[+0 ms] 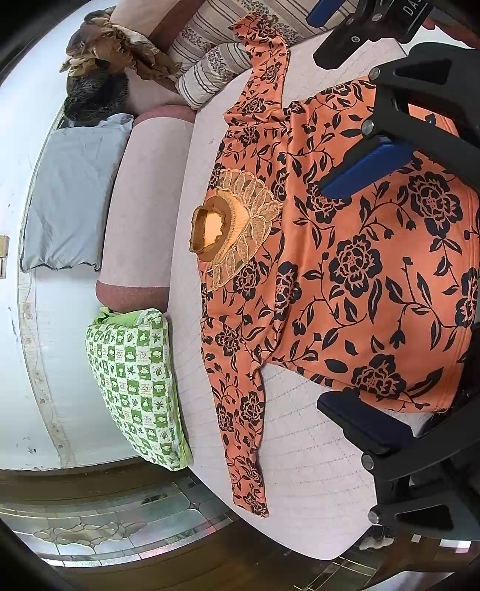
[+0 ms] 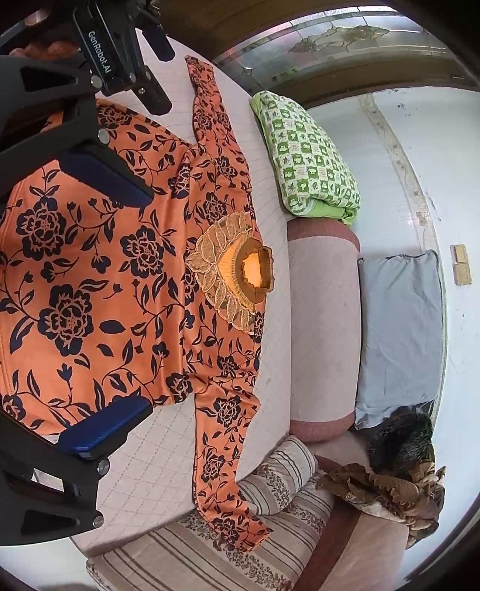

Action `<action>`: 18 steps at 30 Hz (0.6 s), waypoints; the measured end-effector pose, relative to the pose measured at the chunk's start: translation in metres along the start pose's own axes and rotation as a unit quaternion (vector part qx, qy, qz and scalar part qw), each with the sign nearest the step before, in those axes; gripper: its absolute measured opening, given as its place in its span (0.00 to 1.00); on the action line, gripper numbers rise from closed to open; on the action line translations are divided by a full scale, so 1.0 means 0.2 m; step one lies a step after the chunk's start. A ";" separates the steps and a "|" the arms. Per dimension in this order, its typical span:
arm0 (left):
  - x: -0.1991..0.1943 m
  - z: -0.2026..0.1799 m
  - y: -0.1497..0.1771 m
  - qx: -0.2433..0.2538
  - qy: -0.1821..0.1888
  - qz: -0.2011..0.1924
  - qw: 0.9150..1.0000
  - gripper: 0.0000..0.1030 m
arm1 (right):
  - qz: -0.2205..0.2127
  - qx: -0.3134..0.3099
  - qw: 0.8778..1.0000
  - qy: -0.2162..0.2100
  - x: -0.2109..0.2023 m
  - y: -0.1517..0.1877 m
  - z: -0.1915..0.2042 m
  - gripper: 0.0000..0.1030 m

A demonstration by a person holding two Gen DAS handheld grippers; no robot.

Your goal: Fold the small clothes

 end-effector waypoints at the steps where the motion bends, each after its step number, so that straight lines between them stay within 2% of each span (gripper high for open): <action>1: -0.01 0.00 0.00 0.000 0.000 -0.001 1.000 1.00 | -0.001 -0.001 1.000 0.000 0.00 0.00 0.00 1.00; 18: -0.02 0.00 -0.01 0.001 0.001 -0.001 1.000 1.00 | -0.001 0.000 1.000 0.003 -0.01 -0.01 0.00 1.00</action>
Point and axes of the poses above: each gripper's, at about its wrist camera, not at the fingertips, and x roughly the way its jaws point, z to its left, y to its underside, the point moved 6 cm from there along x, roughly the way its jaws point, and after that the axes turned 3 degrees about -y, right-handed, at the moved point
